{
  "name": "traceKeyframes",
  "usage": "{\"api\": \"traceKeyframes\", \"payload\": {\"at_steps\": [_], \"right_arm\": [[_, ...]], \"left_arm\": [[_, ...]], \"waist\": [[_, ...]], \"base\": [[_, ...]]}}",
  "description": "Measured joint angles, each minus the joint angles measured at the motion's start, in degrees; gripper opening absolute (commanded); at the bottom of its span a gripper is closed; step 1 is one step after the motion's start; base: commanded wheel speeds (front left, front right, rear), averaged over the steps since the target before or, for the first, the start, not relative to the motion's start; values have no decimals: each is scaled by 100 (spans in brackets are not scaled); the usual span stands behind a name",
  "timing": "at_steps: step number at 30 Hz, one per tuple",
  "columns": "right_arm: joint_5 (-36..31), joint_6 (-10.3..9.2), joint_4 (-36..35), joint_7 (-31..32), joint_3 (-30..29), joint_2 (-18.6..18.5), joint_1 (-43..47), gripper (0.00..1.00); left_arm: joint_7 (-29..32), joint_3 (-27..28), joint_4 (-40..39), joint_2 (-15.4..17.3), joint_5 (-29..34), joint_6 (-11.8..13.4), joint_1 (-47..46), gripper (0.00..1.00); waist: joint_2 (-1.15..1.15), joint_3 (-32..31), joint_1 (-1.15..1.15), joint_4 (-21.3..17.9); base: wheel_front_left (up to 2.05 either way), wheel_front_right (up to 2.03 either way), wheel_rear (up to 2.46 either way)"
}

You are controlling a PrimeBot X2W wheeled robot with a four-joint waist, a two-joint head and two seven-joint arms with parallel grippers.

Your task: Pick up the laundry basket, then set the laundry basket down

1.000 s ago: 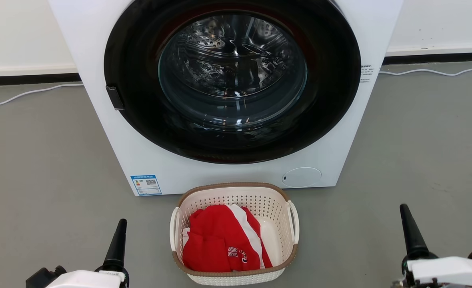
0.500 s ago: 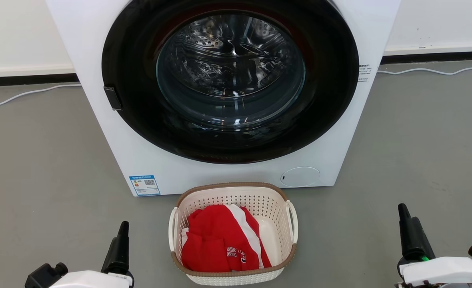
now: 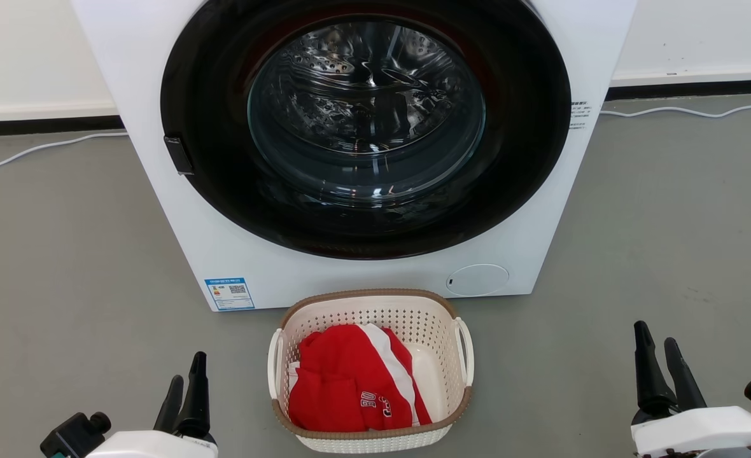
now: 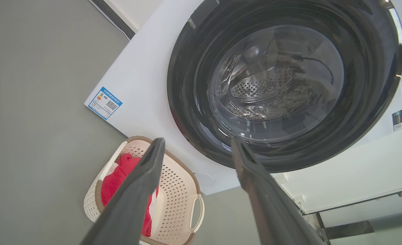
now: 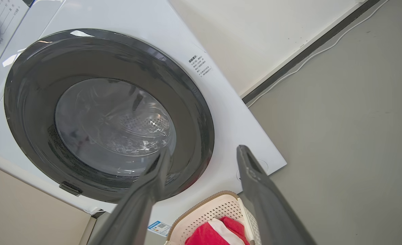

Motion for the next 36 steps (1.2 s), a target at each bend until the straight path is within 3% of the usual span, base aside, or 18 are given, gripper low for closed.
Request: {"api": "traceKeyframes", "payload": {"at_steps": [36], "right_arm": [[-2529, 1, -85, -587, -31, -143, 3, 100]], "left_arm": [[-560, 0, 22, 18, 2218, 1, 122, 100]], "waist": [[0, -63, 0, -2]], "base": [[0, 0, 0]]}}
